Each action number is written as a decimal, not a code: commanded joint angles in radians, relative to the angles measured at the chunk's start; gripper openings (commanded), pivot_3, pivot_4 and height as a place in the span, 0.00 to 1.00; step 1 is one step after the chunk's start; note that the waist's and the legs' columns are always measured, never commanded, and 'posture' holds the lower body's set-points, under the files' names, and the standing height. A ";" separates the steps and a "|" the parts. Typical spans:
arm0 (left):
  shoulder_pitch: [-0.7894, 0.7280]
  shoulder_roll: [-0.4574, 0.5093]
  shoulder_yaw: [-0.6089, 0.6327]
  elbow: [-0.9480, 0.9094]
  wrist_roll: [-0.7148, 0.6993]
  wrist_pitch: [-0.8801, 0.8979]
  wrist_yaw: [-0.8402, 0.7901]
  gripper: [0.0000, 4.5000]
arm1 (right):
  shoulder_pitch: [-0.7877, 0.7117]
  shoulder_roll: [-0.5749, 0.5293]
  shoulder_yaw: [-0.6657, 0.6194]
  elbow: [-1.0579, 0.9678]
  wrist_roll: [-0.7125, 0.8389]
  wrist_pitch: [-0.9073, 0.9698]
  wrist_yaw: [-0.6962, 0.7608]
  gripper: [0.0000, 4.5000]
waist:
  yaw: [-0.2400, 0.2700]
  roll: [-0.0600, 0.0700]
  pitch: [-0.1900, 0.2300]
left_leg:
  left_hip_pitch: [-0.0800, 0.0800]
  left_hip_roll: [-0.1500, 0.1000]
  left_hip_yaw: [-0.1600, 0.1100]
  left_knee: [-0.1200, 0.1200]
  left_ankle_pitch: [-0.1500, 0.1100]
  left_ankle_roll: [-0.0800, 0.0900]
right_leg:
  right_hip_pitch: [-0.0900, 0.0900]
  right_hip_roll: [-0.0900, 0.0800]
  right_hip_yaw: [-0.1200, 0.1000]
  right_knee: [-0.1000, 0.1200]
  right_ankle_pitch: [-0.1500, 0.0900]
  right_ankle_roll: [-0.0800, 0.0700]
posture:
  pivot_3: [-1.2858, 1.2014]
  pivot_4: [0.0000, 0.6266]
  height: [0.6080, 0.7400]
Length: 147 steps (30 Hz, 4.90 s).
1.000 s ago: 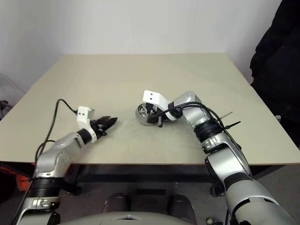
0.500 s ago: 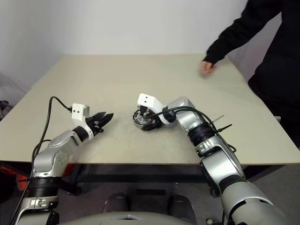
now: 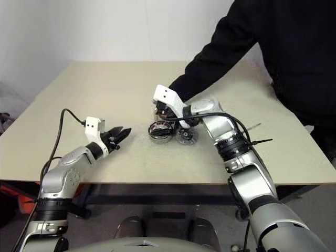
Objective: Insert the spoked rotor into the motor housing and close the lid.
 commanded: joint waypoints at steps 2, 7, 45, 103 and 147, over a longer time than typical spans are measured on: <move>-0.044 0.009 -0.002 0.004 0.005 -0.018 -0.020 0.53 | 0.022 -0.014 -0.019 -0.074 0.032 0.020 -0.025 0.99 | 0.001 0.000 0.000 | 0.000 0.000 0.000 0.000 0.000 0.000 | 0.000 0.000 0.000 0.000 0.000 0.000 | 0.52 0.00 1.00; -0.063 0.003 -0.009 0.017 0.012 -0.020 -0.022 0.53 | 0.032 -0.015 -0.015 -0.084 0.041 0.028 -0.047 0.99 | 0.001 0.000 0.000 | 0.000 0.000 0.000 0.000 0.000 0.000 | 0.000 0.000 0.000 0.000 0.000 0.000 | 0.52 0.00 1.00; -0.076 -0.022 -0.083 0.014 0.036 -0.036 -0.082 0.53 | -0.112 -0.282 0.101 0.549 -0.277 -1.021 0.001 0.99 | -0.005 -0.001 0.001 | -0.006 -0.001 0.000 -0.002 0.000 0.000 | -0.004 0.000 -0.001 -0.002 0.000 0.000 | 0.52 0.00 1.00; -0.075 -0.047 -0.090 0.011 0.064 -0.036 -0.044 0.53 | -0.267 -0.080 0.232 0.791 -0.456 -1.354 0.016 0.09 | -0.010 -0.002 0.001 | -0.004 0.000 0.000 0.000 0.000 0.001 | -0.004 0.000 0.000 0.002 0.000 -0.001 | 0.52 0.00 1.00; -0.044 -0.036 -0.057 -0.002 0.071 -0.044 -0.021 0.53 | -0.038 -0.025 0.084 0.192 -0.108 -0.200 0.161 0.00 | 0.009 -0.003 0.003 | -0.010 0.000 0.000 0.000 0.000 0.000 | -0.010 0.000 0.001 0.001 0.000 -0.001 | 0.52 0.00 1.00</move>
